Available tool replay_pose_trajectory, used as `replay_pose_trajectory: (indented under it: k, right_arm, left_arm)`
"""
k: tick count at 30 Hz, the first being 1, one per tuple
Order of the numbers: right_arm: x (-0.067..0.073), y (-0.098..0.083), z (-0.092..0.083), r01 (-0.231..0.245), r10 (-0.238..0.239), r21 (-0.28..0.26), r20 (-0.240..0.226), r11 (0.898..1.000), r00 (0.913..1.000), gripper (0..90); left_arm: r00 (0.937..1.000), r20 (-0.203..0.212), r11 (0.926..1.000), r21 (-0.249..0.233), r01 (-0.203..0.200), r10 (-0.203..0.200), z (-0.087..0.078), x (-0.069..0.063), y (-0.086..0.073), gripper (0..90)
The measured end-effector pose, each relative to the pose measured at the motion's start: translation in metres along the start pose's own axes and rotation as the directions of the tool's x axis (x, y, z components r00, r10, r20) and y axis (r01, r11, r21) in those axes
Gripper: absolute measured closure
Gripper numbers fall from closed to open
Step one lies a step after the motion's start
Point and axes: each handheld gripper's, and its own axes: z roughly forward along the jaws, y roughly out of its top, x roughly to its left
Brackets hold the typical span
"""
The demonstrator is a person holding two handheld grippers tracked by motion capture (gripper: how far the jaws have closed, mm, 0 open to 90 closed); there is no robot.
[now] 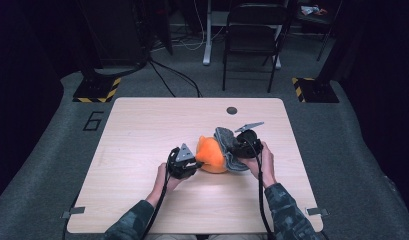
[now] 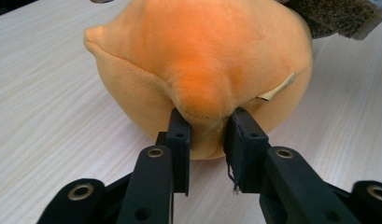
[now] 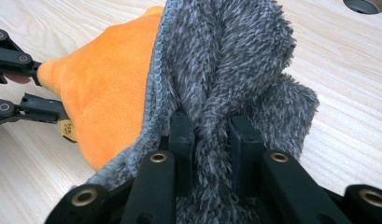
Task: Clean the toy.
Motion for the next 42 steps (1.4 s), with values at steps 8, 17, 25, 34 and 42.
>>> replay_pose_trajectory:
  k: [8,17,25,34,42]
  right_arm:
    - [-0.004,0.003,-0.010,0.005,-0.005,-0.016,-0.014,1.000,0.9999,74.1]
    - [-0.001,0.004,-0.010,-0.007,0.006,-0.010,-0.011,1.000,0.9999,74.1]
    - [0.029,0.017,-0.029,0.084,-0.086,-0.079,-0.023,0.993,0.9960,74.1]
    - [0.056,0.021,-0.021,0.139,-0.145,-0.094,-0.061,0.986,0.9876,74.0]
    - [0.063,0.018,-0.009,0.167,-0.170,-0.067,-0.045,0.984,0.9845,74.0]
  left_arm:
    - [0.9945,0.061,0.9962,-0.010,0.086,-0.085,-0.017,-0.003,0.014,76.4]
    - [0.9923,0.064,0.9944,0.006,0.106,-0.106,-0.021,-0.006,0.017,76.9]
    - [0.9916,0.060,0.9932,-0.013,0.116,-0.115,-0.019,-0.006,0.016,75.8]
    - [0.9916,0.051,0.9923,-0.029,0.121,-0.119,-0.016,-0.006,0.017,75.4]
    - [0.9923,0.045,0.9930,-0.022,0.116,-0.115,-0.013,-0.006,0.016,75.4]
